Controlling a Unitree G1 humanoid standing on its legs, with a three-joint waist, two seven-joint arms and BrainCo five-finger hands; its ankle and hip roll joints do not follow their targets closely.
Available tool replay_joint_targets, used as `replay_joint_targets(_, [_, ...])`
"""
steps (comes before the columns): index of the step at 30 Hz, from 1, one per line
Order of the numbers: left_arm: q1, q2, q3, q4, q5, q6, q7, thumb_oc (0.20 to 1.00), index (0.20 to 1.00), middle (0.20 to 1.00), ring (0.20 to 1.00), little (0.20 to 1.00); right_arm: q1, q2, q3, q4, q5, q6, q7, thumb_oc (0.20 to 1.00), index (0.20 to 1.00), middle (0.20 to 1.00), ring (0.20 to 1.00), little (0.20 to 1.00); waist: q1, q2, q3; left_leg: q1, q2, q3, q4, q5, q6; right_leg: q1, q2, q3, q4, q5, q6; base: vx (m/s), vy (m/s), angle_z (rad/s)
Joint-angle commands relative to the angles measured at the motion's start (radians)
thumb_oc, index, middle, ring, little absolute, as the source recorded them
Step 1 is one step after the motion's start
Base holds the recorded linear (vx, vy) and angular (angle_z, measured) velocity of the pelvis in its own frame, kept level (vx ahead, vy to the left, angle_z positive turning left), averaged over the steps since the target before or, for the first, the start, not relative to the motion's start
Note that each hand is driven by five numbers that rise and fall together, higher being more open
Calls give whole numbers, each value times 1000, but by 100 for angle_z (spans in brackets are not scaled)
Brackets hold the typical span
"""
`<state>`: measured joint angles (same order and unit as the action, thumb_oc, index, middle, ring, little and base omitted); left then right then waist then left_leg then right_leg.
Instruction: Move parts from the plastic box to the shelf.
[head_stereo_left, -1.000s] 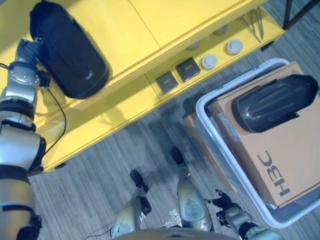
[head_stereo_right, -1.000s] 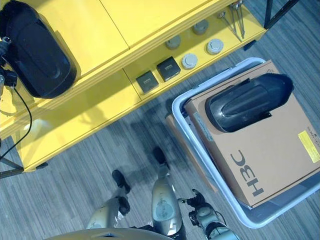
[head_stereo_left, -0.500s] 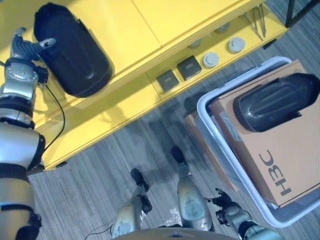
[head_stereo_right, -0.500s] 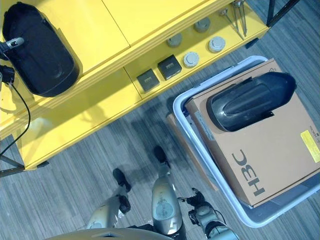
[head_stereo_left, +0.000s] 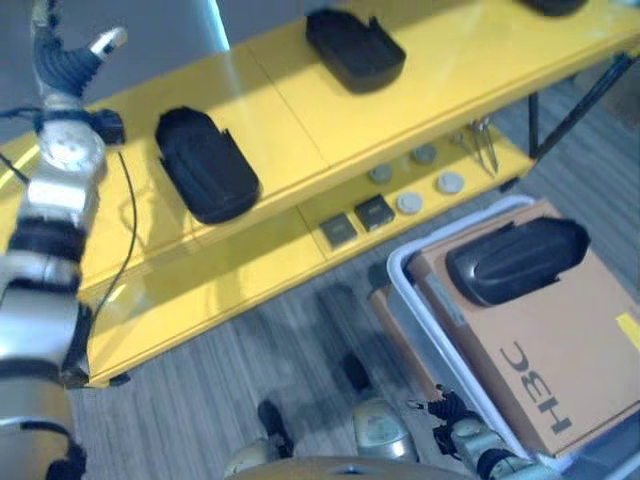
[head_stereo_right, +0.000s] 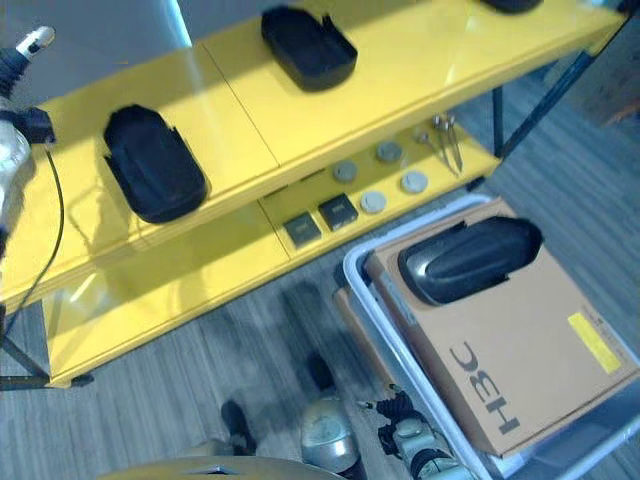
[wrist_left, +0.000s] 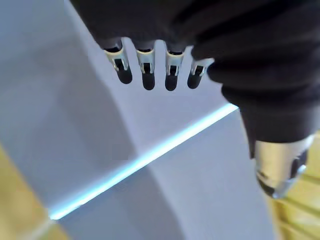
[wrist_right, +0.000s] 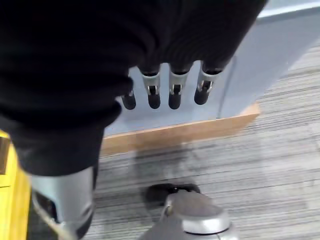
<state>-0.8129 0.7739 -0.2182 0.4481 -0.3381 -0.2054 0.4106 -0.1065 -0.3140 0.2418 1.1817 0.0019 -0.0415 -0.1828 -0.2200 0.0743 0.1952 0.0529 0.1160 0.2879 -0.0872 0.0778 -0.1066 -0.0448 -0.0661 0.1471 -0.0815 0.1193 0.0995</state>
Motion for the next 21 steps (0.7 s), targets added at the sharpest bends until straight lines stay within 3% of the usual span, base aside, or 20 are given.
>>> replay_joint_targets(1, [141, -42, 81, -150, 84, -95, 3, 840, 840, 840, 840, 840, 57, 6, -9, 30, 3, -9, 5, 1000, 1000, 1000, 1000, 1000, 32, -5, -73, 32, 25, -57, 0, -16, -12, 48, -32, -24, 58, -110, 46, 25, 4, 18])
replay_joint_targets(2, [153, -43, 88, -160, 85, -91, 2, 705, 705, 705, 705, 705, 60, 4, -6, 29, 3, -9, 5, 1000, 1000, 1000, 1000, 1000, 29, -4, -74, 34, 25, -56, 0, -16, -12, 50, -32, -23, 56, -110, 46, 33, 8, 21])
replay_joint_targets(3, [271, -148, 110, -295, 41, -115, -53, 200, 200, 200, 200, 200, 80, 19, -22, 15, -2, -11, 11, 1000, 1000, 1000, 1000, 1000, 38, -21, -89, 53, 27, -55, 0, -24, -10, 74, -36, -32, 51, -114, 45, 25, 0, 21])
replay_joint_targets(4, [279, -150, 114, -303, 42, -112, -54, 200, 200, 200, 200, 200, 83, 17, -21, 14, -2, -10, 11, 1000, 1000, 1000, 1000, 1000, 37, -19, -89, 55, 27, -55, 0, -25, -10, 77, -37, -32, 50, -114, 46, 19, 4, 18])
replay_joint_targets(5, [369, -228, 102, -409, 37, -117, -108, 200, 200, 200, 200, 200, 102, 32, -42, 9, 2, -13, 11, 1000, 1000, 1000, 1000, 1000, 41, -33, -95, 64, 26, -57, 0, -32, -6, 92, -39, -37, 47, -119, 41, -2, 7, 18])
replay_joint_targets(6, [375, -230, 104, -415, 39, -114, -109, 200, 200, 200, 200, 200, 104, 31, -41, 8, 2, -13, 11, 1000, 1000, 1000, 1000, 1000, 40, -33, -96, 66, 26, -57, 0, -32, -6, 94, -40, -37, 46, -119, 41, -10, 2, 13])
replay_joint_targets(8, [473, -309, 84, -548, 57, -111, -161, 200, 200, 200, 200, 200, 123, 53, -66, 6, 20, -21, 7, 1000, 1000, 1000, 1000, 1000, 46, -48, -95, 71, 25, -61, 0, -40, 0, 103, -42, -43, 47, -121, 39, -37, -1, 15])
replay_joint_targets(10, [526, -325, 58, -584, 50, -105, -208, 200, 200, 200, 200, 200, 128, 65, -71, 12, 26, -25, 8, 1000, 1000, 1000, 1000, 1000, 44, -54, -90, 70, 25, -60, 0, -42, 4, 97, -40, -39, 50, -119, 39, -50, 1, 15])
replay_joint_targets(12, [551, -348, 32, -586, 22, -98, -231, 200, 200, 200, 200, 200, 133, 73, -70, 25, 30, -23, 12, 1000, 1000, 1000, 1000, 1000, 43, -59, -88, 68, 24, -61, 0, -41, 4, 89, -38, -36, 55, -117, 39, -65, -4, -1])
replay_joint_targets(13, [565, -383, -1, -584, -56, -89, -265, 200, 200, 200, 200, 200, 133, 81, -75, 49, 46, -20, 15, 1000, 1000, 1000, 1000, 1000, 40, -61, -84, 61, 25, -59, 0, -42, 8, 75, -32, -25, 66, -114, 40, -69, -11, -12])
replay_joint_targets(16, [572, -375, -32, -597, -37, -78, -302, 200, 200, 200, 200, 200, 133, 90, -122, 91, 103, -16, 8, 1000, 1000, 1000, 1000, 1000, 35, -58, -85, 60, 28, -50, 0, -44, 9, 68, -29, -13, 66, -114, 40, -10, -4, -16])
replay_joint_targets(17, [571, -396, -92, -563, -56, -57, -335, 200, 200, 200, 200, 200, 138, 94, -140, 119, 135, -12, 16, 1000, 1000, 1000, 1000, 1000, 21, -56, -87, 61, 30, -42, 0, -45, 8, 67, -26, -11, 60, -112, 38, 3, -4, -27])
replay_joint_targets(21, [551, -428, -154, -436, -69, -29, -342, 200, 200, 200, 200, 200, 116, 76, -115, 102, 123, -7, 4, 1000, 1000, 1000, 1000, 1000, 7, -47, -73, 52, 32, -36, 0, -41, 7, 54, -24, -5, 50, -104, 38, -25, -5, -14])
